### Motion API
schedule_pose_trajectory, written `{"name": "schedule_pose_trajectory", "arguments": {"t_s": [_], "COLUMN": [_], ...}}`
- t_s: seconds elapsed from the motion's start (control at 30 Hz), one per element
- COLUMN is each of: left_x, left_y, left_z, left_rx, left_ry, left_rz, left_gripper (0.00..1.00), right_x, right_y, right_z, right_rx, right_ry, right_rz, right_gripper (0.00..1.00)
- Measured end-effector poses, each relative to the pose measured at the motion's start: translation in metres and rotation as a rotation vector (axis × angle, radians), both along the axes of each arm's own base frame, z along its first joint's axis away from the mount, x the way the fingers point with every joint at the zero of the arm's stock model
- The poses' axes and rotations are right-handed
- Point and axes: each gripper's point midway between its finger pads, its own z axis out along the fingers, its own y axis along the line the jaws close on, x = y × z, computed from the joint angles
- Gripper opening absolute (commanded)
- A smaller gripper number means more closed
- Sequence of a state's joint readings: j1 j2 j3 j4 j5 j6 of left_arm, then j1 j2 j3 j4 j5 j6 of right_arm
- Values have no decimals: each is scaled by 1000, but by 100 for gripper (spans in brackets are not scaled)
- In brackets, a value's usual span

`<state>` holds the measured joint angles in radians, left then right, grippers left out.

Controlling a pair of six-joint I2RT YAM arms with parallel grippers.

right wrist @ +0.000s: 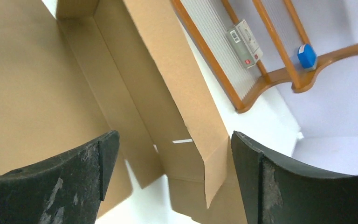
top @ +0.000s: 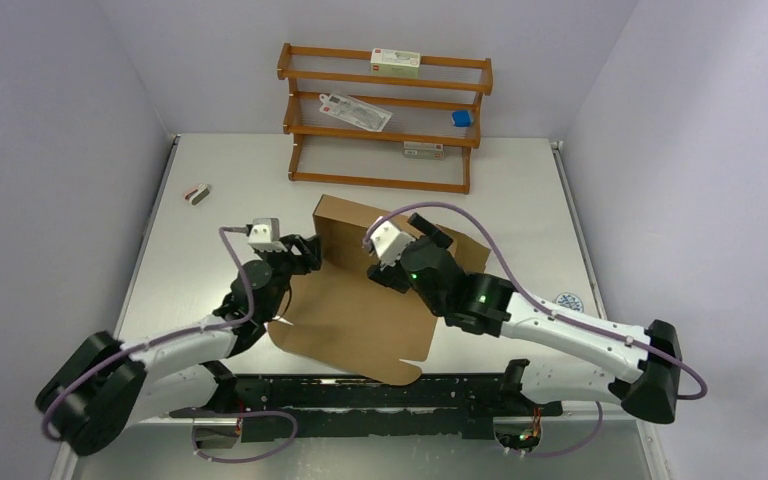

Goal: Fold the paper box

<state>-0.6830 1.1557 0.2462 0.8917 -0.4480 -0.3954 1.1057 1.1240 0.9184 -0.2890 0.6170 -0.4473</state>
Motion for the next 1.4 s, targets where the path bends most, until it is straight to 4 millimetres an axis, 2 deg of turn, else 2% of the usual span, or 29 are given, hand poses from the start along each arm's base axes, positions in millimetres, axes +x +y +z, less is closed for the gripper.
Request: {"name": "schedule_pose_trajectory", "arguments": {"t_s": [0.17,0.27,0.37,0.5,0.77,0.87,1.0,1.27,1.4], "left_x": [-6,7,22,40,70,78,82,85,87], "left_y": [4,12,26,31,7,-1,-9,-14,-18], "left_z": [32,51,63,59,28,29,28,26,25], "left_rx": [-22,-23,-21,-8,-5,-14,-16,-16,-16], "left_ry": [7,27,53,120,276,287,297,310,311], "left_rz": [-19,-12,12,-2,-122,-159,-193,-220,-239], "left_gripper": [81,82,82,82,80,80,79,76,75], "right_x": [-5,0,9,15,27,31,38,47,51], "right_y": [-2,-9,-21,-35,-58,-62,-61,-46,-47], "right_z": [13,15,16,9,-28,-37,-36,-17,-14], "right_rx": [294,468,635,781,909,945,1015,1171,1202], "right_ry": [76,128,168,202,247,253,263,303,305], "right_rz": [-121,-237,-359,-476,-647,-677,-675,-620,-625], "right_gripper": [100,99,100,100,97,95,95,94,92]}}
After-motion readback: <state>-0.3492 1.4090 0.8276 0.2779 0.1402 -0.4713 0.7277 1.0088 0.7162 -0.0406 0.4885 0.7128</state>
